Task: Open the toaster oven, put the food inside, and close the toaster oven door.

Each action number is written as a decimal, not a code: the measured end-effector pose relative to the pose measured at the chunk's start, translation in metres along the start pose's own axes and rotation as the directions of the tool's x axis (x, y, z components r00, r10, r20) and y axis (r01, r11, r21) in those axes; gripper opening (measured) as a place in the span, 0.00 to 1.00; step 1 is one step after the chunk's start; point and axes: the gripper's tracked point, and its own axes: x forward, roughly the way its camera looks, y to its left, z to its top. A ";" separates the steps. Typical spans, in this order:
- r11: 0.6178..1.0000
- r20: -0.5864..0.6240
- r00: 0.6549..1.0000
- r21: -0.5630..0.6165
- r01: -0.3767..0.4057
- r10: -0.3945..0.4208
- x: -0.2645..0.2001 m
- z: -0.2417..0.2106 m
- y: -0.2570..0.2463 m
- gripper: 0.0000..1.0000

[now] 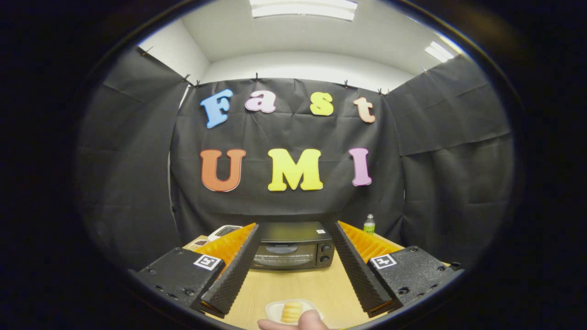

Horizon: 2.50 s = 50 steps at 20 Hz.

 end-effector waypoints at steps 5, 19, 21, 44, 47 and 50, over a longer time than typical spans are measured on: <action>1.000 -0.004 1.000 0.011 -0.008 0.008 0.002 -0.001 0.000 1.00; 0.995 0.018 0.996 -0.045 -0.091 0.092 0.079 0.004 -0.015 1.00; 0.992 -0.020 0.992 -0.041 -0.123 0.122 0.109 -0.012 -0.008 1.00; 0.993 -0.308 0.945 0.000 -0.119 0.114 0.304 -0.212 0.038 1.00; 0.992 -0.318 0.940 -0.003 -0.130 0.122 0.292 -0.215 0.036 1.00; 0.990 -0.337 0.931 0.020 -0.140 0.138 0.268 -0.219 0.036 1.00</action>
